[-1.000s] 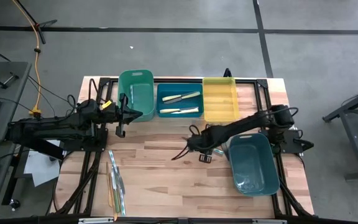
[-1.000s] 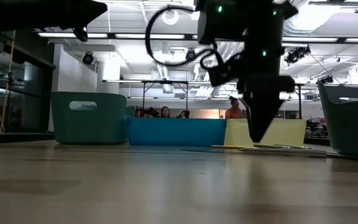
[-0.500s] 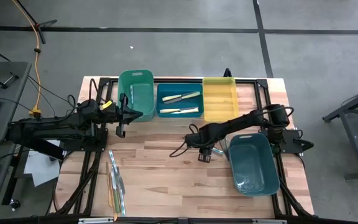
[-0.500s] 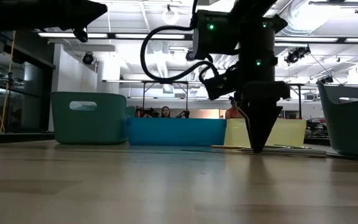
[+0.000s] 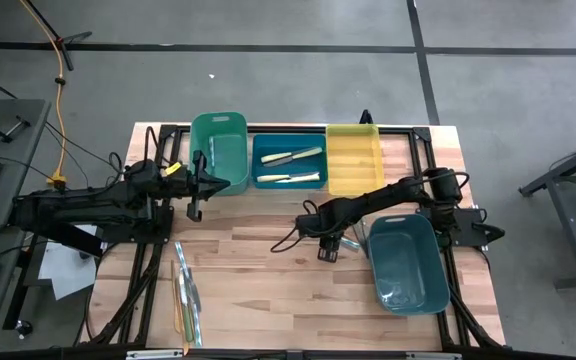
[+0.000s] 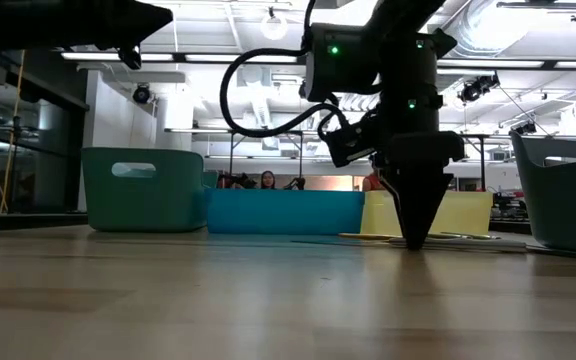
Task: Sort silverware by color (type)
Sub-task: Put the blue knife into the green bin
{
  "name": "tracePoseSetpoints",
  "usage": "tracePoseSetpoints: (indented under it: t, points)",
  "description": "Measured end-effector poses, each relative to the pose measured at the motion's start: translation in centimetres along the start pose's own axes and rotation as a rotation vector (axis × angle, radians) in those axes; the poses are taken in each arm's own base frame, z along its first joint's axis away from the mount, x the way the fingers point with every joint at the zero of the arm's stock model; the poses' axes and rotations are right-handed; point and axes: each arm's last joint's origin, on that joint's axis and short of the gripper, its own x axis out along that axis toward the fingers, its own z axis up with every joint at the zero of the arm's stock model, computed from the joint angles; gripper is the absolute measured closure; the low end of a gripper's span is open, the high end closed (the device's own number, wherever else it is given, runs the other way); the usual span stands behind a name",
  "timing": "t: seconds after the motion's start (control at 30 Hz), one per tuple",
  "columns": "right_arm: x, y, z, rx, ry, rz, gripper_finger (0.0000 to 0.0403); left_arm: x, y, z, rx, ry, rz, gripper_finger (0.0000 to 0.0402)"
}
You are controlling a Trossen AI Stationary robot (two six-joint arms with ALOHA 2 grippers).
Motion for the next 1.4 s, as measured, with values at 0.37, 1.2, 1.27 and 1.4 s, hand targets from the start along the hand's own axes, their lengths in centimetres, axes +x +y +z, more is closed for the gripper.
tracePoseSetpoints:
  t: [0.37,1.2,1.27,1.4]
  points:
    - [0.13,0.02,0.05,0.009,-0.007,-0.004,0.0361,0.00,0.01,-0.01,0.000,0.001,0.002,0.0398]
    - [0.17,0.01,0.09,0.007,-0.014,-0.004,0.0388,0.00,0.01,-0.07,-0.001,0.007,0.005,0.0398]
    - [0.18,0.00,0.08,0.007,-0.014,-0.004,0.0388,0.00,0.01,-0.08,-0.001,0.009,0.005,0.0398]
    - [-0.26,0.01,0.08,0.001,-0.033,0.008,0.0388,0.00,0.01,-0.08,-0.001,0.009,0.005,0.0398]
